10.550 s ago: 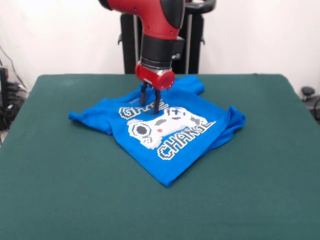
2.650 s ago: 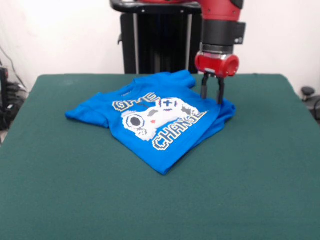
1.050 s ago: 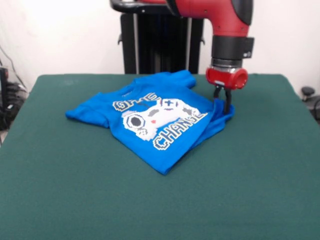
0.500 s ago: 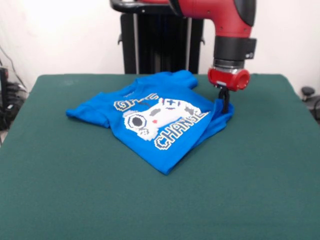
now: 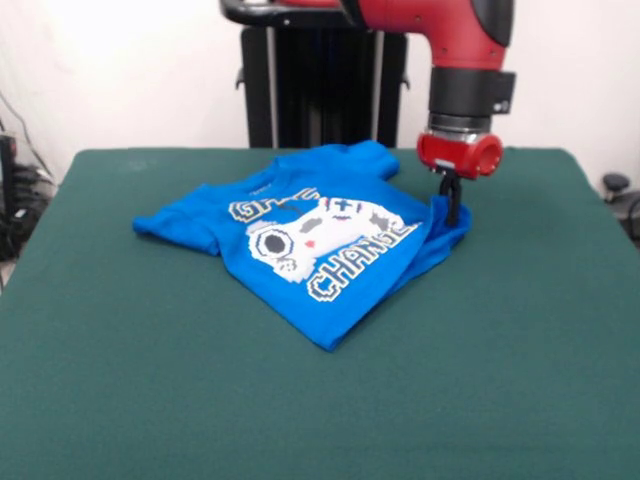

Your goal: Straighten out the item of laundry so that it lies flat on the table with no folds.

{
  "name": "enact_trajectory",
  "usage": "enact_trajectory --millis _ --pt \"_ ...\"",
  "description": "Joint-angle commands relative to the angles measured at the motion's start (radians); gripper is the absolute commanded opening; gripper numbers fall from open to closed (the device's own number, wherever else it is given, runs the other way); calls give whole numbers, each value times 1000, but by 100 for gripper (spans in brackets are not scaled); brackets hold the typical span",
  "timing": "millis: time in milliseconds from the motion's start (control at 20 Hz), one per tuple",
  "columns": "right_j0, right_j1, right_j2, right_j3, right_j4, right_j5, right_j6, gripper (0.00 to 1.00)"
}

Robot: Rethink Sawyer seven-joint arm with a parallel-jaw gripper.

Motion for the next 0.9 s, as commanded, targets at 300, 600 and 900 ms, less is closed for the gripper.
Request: enact_trajectory --millis 300,600,900 --pt "34 -20 184 17 140 163 290 0" --pt "-32 14 272 61 109 188 315 0" --pt "-67 87 310 51 82 154 311 0"
